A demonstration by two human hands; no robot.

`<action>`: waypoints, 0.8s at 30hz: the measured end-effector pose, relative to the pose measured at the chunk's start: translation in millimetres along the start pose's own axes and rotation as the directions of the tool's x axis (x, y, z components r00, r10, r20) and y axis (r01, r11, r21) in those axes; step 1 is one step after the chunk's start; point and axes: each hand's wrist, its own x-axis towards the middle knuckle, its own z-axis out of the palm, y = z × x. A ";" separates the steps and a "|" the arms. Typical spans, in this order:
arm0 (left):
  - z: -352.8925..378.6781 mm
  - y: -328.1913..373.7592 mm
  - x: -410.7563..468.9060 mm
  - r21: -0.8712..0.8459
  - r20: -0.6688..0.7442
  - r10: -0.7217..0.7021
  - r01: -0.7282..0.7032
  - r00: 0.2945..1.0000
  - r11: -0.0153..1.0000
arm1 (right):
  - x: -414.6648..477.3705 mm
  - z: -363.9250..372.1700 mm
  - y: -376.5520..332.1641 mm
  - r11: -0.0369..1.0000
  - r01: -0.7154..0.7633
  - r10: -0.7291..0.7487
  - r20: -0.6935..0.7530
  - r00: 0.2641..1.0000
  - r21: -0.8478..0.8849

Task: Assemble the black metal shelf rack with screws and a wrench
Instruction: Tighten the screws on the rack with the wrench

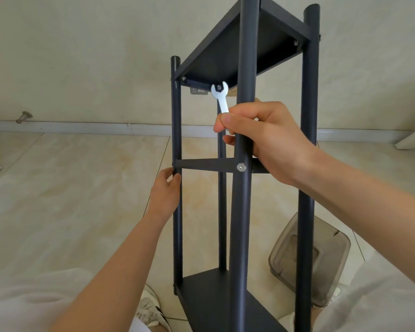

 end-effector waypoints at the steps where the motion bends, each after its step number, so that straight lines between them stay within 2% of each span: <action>1: 1.9 4.5 -5.7 0.014 -0.010 0.006 -0.006 1.000 1.000 | 1.0 0.2 1.2 1.000 -0.002 0.002 -0.005 1.000 0.006; 4: 6.2 24.0 -26.3 -0.029 -0.022 0.032 -0.033 0.999 0.999 | 4.6 -0.2 6.6 1.000 -0.022 0.022 -0.034 0.999 -0.004; 8: 11.8 56.9 -60.9 -0.267 0.067 0.076 -0.055 0.995 0.962 | 9.1 -1.2 10.6 0.999 -0.034 0.031 -0.079 0.996 -0.038; 13: 26.5 84.7 -105.7 -0.343 0.181 0.133 -0.064 0.975 0.937 | 14.2 0.0 14.6 0.997 -0.027 0.017 -0.126 0.992 -0.077; 17: 37.5 93.1 -124.3 -0.425 0.101 0.213 -0.151 0.972 0.893 | 18.5 -0.7 16.6 0.994 -0.024 0.010 -0.133 0.991 -0.106; 24: 61.9 91.2 -128.7 -0.398 -0.024 0.164 -0.160 0.986 0.903 | 25.9 -0.2 28.0 0.984 -0.001 -0.027 -0.154 0.988 -0.179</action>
